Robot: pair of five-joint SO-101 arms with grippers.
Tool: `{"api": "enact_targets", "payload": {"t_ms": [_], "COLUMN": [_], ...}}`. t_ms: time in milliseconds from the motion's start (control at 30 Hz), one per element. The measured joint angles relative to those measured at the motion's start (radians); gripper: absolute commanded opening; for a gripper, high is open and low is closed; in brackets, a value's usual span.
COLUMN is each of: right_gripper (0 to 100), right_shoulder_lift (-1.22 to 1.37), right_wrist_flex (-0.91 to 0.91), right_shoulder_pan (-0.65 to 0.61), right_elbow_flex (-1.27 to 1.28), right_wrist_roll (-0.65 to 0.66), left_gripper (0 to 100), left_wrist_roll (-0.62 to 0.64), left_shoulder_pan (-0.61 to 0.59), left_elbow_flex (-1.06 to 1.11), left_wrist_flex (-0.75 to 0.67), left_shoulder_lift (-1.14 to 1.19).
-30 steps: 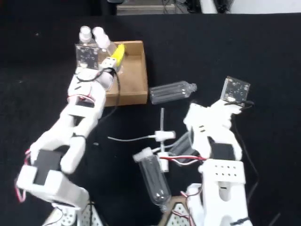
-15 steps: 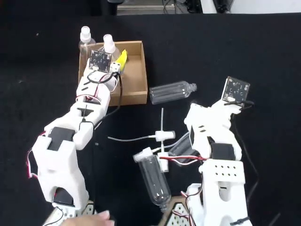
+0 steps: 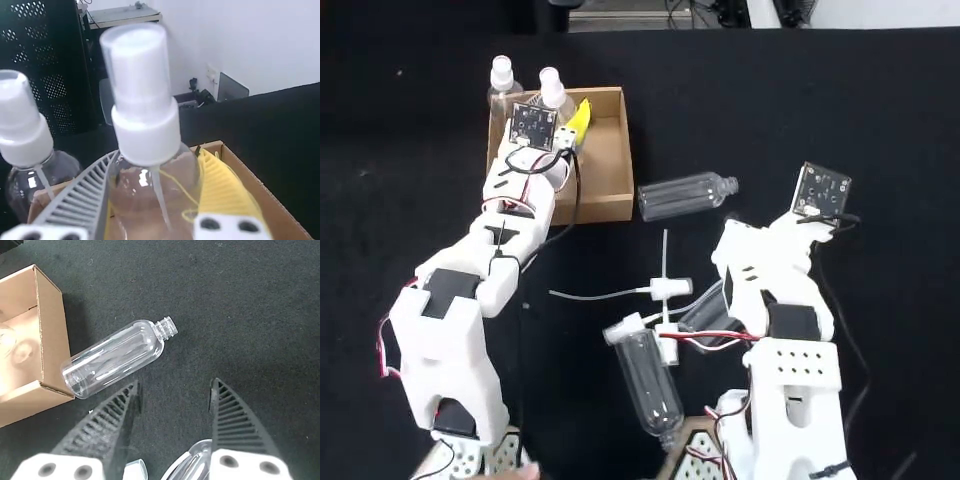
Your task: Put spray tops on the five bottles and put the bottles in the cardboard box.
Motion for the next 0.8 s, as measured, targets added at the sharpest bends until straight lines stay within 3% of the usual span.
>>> {"api": "enact_targets", "payload": {"t_ms": [100,300,800], "right_gripper": [20.1,20.1,20.1], "right_shoulder_lift": [0.0,0.0,0.0], "right_wrist_flex": [0.0,0.0,0.0], "right_shoulder_pan": [0.0,0.0,0.0], "right_elbow_flex": [0.0,0.0,0.0], "right_wrist_roll": [0.0,0.0,0.0], "left_gripper": [3,3,3], "left_wrist_roll": [0.0,-0.006,-0.002], "left_shoulder_pan": [-0.003,-0.003,-0.038], "left_elbow_flex": [0.048,0.141,0.137], "left_wrist_flex": [-0.025,-0.215,-0.071], "left_shoulder_lift": [0.0,0.0,0.0]}}
